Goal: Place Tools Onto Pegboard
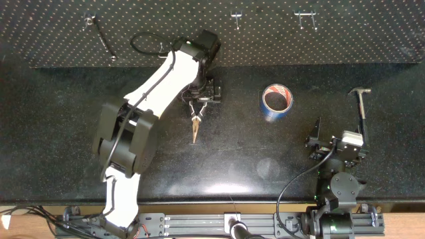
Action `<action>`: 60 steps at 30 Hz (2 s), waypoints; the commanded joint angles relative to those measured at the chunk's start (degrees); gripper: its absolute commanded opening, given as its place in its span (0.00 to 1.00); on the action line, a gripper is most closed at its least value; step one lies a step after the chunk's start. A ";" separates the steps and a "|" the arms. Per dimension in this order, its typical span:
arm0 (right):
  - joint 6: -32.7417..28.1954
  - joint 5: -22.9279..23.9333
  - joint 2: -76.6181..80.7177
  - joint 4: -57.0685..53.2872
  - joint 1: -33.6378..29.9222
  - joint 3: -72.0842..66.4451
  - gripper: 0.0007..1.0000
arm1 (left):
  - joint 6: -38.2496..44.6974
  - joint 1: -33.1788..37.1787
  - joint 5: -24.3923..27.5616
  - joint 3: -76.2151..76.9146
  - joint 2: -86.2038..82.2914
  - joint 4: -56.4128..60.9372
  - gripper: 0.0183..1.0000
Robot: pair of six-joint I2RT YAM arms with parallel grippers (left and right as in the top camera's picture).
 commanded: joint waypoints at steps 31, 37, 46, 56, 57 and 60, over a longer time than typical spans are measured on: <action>0.22 0.74 -0.46 -0.13 -0.31 -0.31 0.97 | 1.07 0.37 -25.59 -2.43 -29.55 14.86 0.01; 0.22 0.74 -0.46 -0.13 -0.31 -0.31 0.98 | 4.00 3.74 -30.67 -27.56 -40.13 60.15 0.01; 0.22 0.74 -0.46 -0.13 -0.31 -0.31 0.97 | 4.22 5.18 -30.01 -29.62 -35.10 62.82 0.01; 0.22 0.74 -0.46 -0.13 -0.31 -0.31 0.97 | 3.54 5.18 -29.05 -46.16 -37.77 81.18 0.01; 0.22 0.74 -0.46 -0.13 -0.31 -0.31 0.98 | 3.54 5.18 -28.89 -46.88 -37.75 81.13 0.01; 0.22 0.74 -0.46 -0.13 -0.31 -0.31 0.97 | 3.54 5.22 -28.92 -47.32 -37.81 81.02 0.77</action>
